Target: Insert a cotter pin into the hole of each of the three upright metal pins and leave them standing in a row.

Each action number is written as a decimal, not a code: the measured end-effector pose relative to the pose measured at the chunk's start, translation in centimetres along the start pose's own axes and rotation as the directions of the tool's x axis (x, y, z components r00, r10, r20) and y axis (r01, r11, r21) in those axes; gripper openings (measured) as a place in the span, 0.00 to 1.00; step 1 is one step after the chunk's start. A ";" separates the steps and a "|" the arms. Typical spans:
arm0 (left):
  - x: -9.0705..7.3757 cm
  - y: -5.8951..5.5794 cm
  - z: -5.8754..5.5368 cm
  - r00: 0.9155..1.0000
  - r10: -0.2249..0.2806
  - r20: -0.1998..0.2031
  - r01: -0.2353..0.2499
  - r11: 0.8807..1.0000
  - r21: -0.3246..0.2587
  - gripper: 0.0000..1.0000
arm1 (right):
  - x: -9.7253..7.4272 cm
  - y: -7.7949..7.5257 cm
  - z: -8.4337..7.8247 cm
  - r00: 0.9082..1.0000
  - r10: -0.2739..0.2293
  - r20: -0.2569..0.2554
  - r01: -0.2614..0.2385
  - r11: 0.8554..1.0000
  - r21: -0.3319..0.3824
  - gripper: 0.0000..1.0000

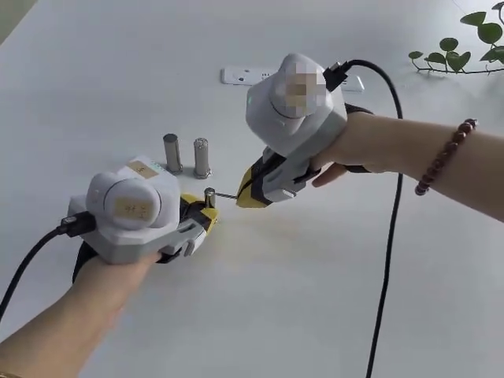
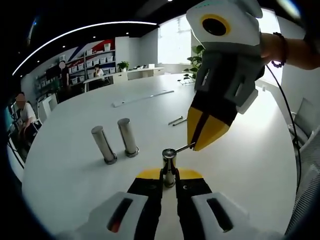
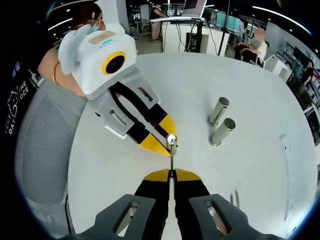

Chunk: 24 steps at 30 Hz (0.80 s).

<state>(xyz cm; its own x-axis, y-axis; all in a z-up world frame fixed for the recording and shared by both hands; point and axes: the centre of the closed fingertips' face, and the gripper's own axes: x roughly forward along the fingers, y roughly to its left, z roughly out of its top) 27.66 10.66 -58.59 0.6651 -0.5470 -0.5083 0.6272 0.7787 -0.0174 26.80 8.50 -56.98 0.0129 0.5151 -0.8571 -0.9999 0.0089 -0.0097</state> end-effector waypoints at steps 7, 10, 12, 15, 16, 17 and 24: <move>0.0 -0.3 0.0 1.000 -0.021 0.002 0.021 1.000 0.008 0.07 | 0.1 0.2 0.0 1.000 0.013 -0.007 -0.013 1.000 -0.019 0.00; 0.0 -0.4 0.0 1.000 -0.029 0.002 0.029 1.000 0.012 0.07 | 0.2 0.3 0.0 1.000 0.016 -0.017 -0.017 0.999 -0.046 0.00; 0.0 -0.5 -0.1 0.999 -0.039 0.000 0.039 0.999 0.020 0.07 | 0.2 0.3 0.0 1.000 0.021 -0.024 -0.022 0.998 -0.061 0.00; 0.0 -0.7 -0.1 0.999 -0.048 0.002 0.048 0.998 0.047 0.07 | 0.1 0.3 -0.1 0.999 0.023 -0.032 -0.026 0.996 -0.084 0.00; 0.0 -0.8 -0.1 0.999 -0.052 -0.001 0.052 0.996 0.067 0.07 | 0.1 0.3 -0.1 0.999 0.022 -0.034 -0.025 0.995 -0.095 0.00; 0.0 -0.9 -0.1 0.998 -0.055 -0.003 0.055 0.996 0.075 0.07 | 0.1 0.2 -0.2 0.999 0.019 -0.042 -0.024 0.993 -0.115 0.00; 0.2 -0.9 0.0 0.997 -0.075 -0.008 0.076 0.994 0.084 0.07 | -0.2 0.1 0.2 0.999 0.025 -0.042 -0.032 0.986 -0.163 0.00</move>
<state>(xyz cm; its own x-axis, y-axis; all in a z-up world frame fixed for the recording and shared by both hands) 27.25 9.88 -58.70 0.6128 -0.6019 -0.5121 0.7075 0.7066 0.0161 26.73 8.54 -56.69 -0.0122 0.4786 -0.8779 -0.9870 -0.1467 -0.0662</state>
